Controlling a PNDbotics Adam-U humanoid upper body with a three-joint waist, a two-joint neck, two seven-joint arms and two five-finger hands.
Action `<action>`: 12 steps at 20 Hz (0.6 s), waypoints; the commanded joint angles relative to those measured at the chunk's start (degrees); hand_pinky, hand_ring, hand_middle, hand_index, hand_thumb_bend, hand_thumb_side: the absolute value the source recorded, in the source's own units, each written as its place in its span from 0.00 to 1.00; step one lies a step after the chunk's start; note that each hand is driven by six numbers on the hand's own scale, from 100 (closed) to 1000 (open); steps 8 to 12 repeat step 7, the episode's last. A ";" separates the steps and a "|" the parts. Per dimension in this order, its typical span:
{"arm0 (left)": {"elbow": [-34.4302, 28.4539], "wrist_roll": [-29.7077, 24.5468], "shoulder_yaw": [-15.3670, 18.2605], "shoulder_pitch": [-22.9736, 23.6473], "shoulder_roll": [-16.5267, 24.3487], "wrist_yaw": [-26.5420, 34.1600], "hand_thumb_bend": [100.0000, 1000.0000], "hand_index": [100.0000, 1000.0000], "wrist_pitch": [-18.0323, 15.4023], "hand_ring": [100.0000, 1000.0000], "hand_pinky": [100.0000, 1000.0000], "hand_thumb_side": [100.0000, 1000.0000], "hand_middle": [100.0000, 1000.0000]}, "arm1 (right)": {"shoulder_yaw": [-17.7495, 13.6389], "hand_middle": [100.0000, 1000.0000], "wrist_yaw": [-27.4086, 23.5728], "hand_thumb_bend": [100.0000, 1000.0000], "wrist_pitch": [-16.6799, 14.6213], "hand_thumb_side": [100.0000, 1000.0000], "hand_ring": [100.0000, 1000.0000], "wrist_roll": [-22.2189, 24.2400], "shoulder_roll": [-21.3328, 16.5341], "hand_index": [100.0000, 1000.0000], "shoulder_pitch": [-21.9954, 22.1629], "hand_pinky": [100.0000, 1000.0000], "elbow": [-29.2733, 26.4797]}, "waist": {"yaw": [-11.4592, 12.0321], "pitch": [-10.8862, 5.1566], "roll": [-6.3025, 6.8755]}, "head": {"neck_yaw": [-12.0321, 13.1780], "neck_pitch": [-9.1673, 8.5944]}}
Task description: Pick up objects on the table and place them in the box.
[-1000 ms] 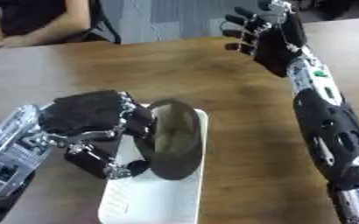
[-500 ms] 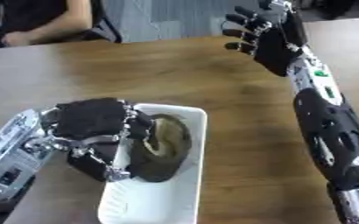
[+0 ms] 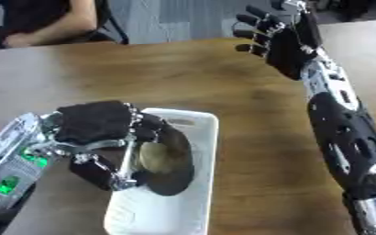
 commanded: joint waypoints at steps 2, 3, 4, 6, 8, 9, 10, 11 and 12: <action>-2.31 -12.83 2.21 -0.58 1.21 1.47 0.00 0.87 -14.11 0.12 0.01 0.28 0.79 | -0.22 0.95 -0.28 0.00 -0.09 1.00 0.83 -0.08 -0.55 1.00 -1.42 0.72 -1.20 | 0.17 -1.09 -0.14 | -0.09 -0.90; -2.75 -12.45 2.55 -0.59 1.31 1.71 0.00 0.87 -14.11 0.11 0.01 0.28 0.79 | -0.22 0.95 -0.28 0.00 -0.09 1.00 0.83 -0.08 -0.54 1.00 -1.41 0.72 -1.20 | 0.20 -1.11 -0.15 | -0.12 -0.90; -3.27 -12.03 2.96 -0.62 1.49 2.02 0.00 0.87 -14.11 0.11 0.01 0.25 0.79 | -0.22 0.95 -0.28 0.00 -0.08 1.00 0.83 -0.08 -0.53 1.00 -1.38 0.72 -1.19 | 0.25 -1.14 -0.16 | -0.16 -0.93; -4.89 -10.49 4.32 -0.66 2.47 3.23 0.00 0.86 -14.11 0.09 0.00 0.22 0.77 | -0.19 0.95 -0.23 0.00 -0.03 1.00 0.83 -0.08 -0.50 1.00 -1.27 0.72 -1.12 | 0.33 -1.27 -0.14 | -0.38 -1.06; -6.19 -9.19 5.15 -0.75 3.84 4.44 0.00 0.86 -14.11 0.09 0.00 0.22 0.77 | -0.15 0.95 -0.17 0.00 0.01 1.00 0.83 -0.06 -0.46 1.00 -1.21 0.72 -1.09 | 0.38 -1.33 -0.07 | -0.58 -1.27; -6.19 -9.19 5.15 -0.75 3.84 4.44 0.00 0.86 -14.11 0.09 0.00 0.22 0.77 | -0.15 0.95 -0.17 0.00 0.01 1.00 0.83 -0.06 -0.46 1.00 -1.21 0.72 -1.09 | 0.38 -1.33 -0.07 | -0.58 -1.27; -6.19 -9.19 5.15 -0.75 3.84 4.44 0.00 0.86 -14.11 0.09 0.00 0.22 0.77 | -0.15 0.95 -0.17 0.00 0.01 1.00 0.83 -0.06 -0.46 1.00 -1.21 0.72 -1.09 | 0.38 -1.33 -0.07 | -0.58 -1.27; -6.19 -9.19 5.15 -0.75 3.84 4.44 0.00 0.86 -14.11 0.09 0.00 0.22 0.77 | -0.15 0.95 -0.17 0.00 0.01 1.00 0.83 -0.06 -0.46 1.00 -1.21 0.72 -1.09 | 0.38 -1.33 -0.07 | -0.58 -1.27; -6.19 -9.19 5.15 -0.75 3.84 4.44 0.00 0.86 -14.11 0.09 0.00 0.22 0.77 | -0.15 0.95 -0.17 0.00 0.01 1.00 0.83 -0.06 -0.46 1.00 -1.21 0.72 -1.09 | 0.38 -1.33 -0.07 | -0.58 -1.27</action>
